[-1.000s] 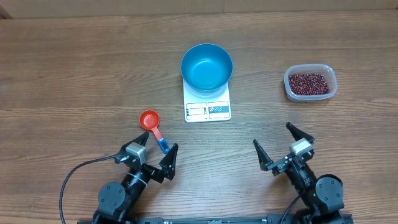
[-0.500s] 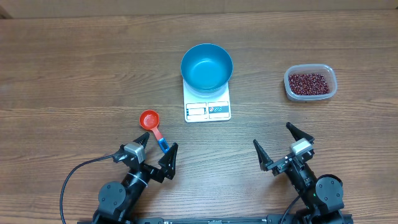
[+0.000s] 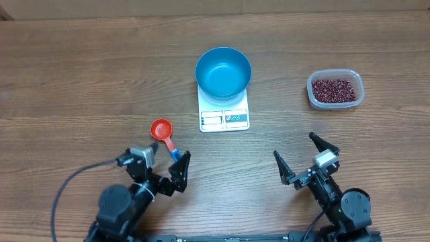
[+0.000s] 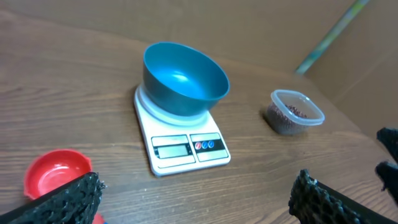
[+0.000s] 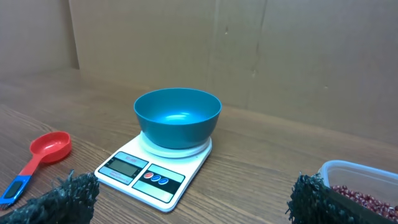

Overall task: Scoop item into bowl and weigh 150g on scale
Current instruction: 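Reach left gripper down and grasp the red scoop's blue handle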

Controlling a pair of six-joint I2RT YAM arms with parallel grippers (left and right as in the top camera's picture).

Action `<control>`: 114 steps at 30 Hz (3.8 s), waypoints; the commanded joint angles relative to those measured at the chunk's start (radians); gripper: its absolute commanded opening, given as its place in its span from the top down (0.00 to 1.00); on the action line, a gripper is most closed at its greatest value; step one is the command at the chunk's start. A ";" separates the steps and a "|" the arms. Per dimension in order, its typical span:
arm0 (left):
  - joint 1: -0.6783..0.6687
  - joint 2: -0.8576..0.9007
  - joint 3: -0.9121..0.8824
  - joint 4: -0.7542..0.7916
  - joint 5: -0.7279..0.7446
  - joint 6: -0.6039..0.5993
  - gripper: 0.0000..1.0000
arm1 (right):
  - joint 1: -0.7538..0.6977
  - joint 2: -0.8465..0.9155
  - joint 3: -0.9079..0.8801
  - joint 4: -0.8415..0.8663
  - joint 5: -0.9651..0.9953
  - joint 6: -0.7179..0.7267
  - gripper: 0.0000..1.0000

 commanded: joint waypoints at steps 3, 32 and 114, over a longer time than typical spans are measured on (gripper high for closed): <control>-0.007 0.209 0.193 -0.124 -0.080 0.011 0.00 | 0.000 -0.012 -0.011 0.004 0.010 -0.001 0.00; -0.005 1.056 0.448 -0.229 -0.158 -0.037 0.00 | 0.000 -0.012 -0.011 0.004 0.010 -0.001 0.00; 0.079 1.374 0.452 -0.097 -0.290 -0.343 0.80 | 0.000 -0.012 -0.011 0.004 0.010 -0.001 0.00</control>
